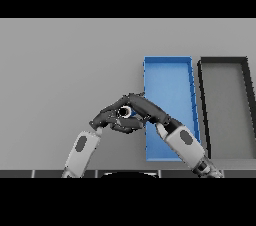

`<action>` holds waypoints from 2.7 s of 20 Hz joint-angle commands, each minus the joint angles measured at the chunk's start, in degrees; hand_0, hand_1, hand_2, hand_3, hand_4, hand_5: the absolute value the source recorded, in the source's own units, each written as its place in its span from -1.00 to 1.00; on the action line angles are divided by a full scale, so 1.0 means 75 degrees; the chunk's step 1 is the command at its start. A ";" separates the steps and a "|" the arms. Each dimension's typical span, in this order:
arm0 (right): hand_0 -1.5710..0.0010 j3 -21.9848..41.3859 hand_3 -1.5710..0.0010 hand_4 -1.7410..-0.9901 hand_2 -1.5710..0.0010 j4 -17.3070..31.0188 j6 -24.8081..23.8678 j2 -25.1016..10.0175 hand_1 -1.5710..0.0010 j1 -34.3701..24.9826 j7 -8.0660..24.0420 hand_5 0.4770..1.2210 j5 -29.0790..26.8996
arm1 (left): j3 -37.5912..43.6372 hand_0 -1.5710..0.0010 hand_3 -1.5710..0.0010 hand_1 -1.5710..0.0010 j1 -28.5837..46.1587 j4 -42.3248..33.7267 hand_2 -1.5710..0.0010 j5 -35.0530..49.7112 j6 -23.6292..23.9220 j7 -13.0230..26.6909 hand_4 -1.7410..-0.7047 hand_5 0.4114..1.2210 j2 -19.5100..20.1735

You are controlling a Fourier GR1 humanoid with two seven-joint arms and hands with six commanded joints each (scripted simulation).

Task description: Pick up the blue pipe and place it into the blue bin.

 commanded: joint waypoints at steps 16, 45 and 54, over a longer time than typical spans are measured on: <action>-1.00 -0.3087 -1.00 -1.00 -1.00 0.1014 -0.1512 -0.1319 -1.00 -0.3729 0.1204 1.00 -0.2566 | 0.0003 1.00 1.00 1.00 0.0049 0.0013 1.00 -0.0007 -0.0130 0.0219 0.64 -0.96 0.0134; -0.86 -0.1013 0.00 -0.83 -0.70 0.1297 -0.5528 -0.4427 -0.70 0.1650 0.1050 1.00 -0.2427 | -0.0148 1.00 1.00 1.00 0.0316 -0.0178 1.00 -0.0072 -0.0080 0.0190 0.66 -0.98 0.0183; 0.75 0.2064 0.87 0.68 0.77 0.2167 -0.5078 -0.6438 0.77 0.0361 0.1669 0.35 -0.3915 | -0.0179 1.00 1.00 1.00 0.0340 -0.0221 1.00 -0.0079 -0.0029 0.0273 0.65 -0.96 0.0129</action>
